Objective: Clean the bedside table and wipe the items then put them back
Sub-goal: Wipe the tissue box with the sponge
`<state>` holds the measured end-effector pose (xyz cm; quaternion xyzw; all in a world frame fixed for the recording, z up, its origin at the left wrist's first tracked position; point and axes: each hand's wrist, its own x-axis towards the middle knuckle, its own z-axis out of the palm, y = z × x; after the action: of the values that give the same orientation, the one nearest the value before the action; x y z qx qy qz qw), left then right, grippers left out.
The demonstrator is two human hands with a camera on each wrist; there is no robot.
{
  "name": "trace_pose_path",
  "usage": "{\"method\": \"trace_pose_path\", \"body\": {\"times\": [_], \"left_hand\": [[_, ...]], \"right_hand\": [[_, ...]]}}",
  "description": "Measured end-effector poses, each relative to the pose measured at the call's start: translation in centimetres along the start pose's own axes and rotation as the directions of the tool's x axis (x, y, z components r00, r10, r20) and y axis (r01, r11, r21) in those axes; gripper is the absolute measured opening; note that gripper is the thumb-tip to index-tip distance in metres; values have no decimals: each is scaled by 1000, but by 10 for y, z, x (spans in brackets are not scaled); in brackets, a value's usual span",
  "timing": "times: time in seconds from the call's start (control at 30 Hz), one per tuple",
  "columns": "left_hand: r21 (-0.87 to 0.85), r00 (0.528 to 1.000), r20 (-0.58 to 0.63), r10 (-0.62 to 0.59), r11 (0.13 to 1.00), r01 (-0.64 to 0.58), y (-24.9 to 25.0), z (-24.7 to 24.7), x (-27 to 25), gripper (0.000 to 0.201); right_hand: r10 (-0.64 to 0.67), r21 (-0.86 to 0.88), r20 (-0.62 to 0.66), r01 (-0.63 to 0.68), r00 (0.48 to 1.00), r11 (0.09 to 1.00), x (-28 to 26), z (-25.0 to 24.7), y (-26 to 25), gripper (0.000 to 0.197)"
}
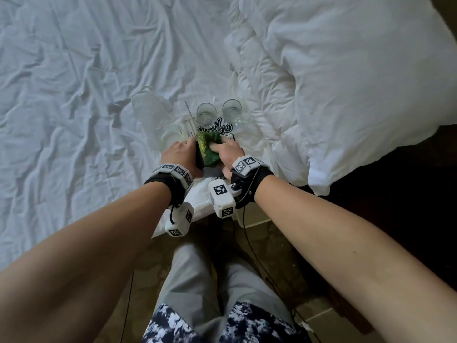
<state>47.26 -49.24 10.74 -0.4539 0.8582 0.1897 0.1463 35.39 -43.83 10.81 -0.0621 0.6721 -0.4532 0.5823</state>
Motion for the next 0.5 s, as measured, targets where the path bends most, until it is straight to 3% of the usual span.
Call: {"method": "trace_pose_path", "body": {"times": [0.17, 0.3, 0.5], "left_hand": [[-48, 1000, -7, 11, 999, -11, -2, -11, 0, 63], [-83, 1000, 7, 22, 996, -22, -7, -20, -1, 59], [-300, 998, 32, 61, 953, -48, -17, -3, 9, 66]], "right_hand": [[74, 323, 115, -108, 991, 940, -2, 6, -16, 22], [94, 467, -26, -71, 995, 881, 5, -12, -35, 17], [73, 446, -191, 20, 979, 895, 22, -52, -30, 19]]}}
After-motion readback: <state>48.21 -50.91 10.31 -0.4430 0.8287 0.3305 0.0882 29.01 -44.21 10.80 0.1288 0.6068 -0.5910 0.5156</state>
